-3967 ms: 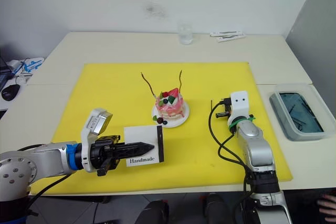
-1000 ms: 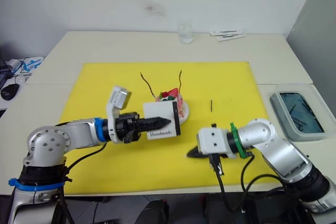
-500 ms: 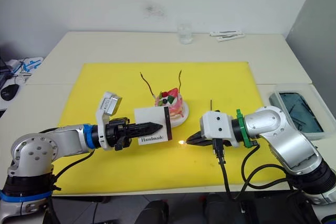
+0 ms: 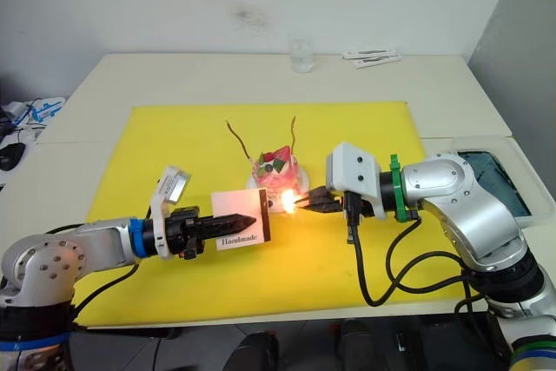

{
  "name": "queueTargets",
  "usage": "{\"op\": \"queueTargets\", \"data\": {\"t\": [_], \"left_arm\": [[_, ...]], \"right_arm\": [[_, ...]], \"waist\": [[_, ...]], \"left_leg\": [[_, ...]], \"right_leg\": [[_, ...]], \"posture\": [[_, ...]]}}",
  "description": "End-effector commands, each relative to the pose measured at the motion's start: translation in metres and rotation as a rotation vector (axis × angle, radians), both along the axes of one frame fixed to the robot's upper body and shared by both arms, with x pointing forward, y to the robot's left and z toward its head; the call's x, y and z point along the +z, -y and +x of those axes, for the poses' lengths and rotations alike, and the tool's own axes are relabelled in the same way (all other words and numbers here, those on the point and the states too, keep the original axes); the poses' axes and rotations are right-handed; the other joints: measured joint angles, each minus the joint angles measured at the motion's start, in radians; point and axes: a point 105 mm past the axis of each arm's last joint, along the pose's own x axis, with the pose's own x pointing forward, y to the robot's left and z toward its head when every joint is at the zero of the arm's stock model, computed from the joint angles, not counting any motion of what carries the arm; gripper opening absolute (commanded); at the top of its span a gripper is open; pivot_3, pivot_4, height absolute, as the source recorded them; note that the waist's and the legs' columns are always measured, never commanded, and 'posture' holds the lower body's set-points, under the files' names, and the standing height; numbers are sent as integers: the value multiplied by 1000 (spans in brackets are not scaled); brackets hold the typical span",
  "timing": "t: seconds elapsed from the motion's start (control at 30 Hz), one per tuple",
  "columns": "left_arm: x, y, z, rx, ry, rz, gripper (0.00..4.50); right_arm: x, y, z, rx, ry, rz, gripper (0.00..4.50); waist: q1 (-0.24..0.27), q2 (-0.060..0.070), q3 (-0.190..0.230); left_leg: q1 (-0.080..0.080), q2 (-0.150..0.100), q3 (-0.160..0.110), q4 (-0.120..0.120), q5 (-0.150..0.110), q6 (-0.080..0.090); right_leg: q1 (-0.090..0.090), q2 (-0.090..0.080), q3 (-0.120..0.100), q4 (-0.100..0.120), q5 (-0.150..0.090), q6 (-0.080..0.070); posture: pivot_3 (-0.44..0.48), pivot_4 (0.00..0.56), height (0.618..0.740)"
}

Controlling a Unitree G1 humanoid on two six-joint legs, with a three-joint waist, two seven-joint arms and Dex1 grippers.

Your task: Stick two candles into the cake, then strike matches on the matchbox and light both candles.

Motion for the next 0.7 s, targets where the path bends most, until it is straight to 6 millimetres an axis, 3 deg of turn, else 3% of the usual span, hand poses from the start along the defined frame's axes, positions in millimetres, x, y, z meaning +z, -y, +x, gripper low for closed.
{"op": "queueTargets", "data": {"t": [0.03, 0.33, 0.7], "left_arm": [[8, -7, -6, 6, 71, 39, 0], [-1, -15, -7, 30, 73, 73, 0], [-1, -14, -6, 22, 79, 68, 0]], "right_arm": [[16, -13, 10, -70, 7, 92, 12], [28, -58, 34, -242, -74, 261, 12], [40, -67, 52, -332, -98, 343, 12]], "waist": [[0, 0, 0], [2, 0, 0], [0, 0, 0]], "left_leg": [[0, 0, 0, 0, 0, 0], [-1, 0, 0, 0, 0, 0], [-7, 0, 1, 0, 0, 0]], "right_leg": [[0, 0, 0, 0, 0, 0], [-1, 0, 0, 1, 0, -1], [-9, 0, 0, 3, 2, -5]], "posture": [[0, 150, 740], [0, 150, 740], [0, 150, 740]]}}
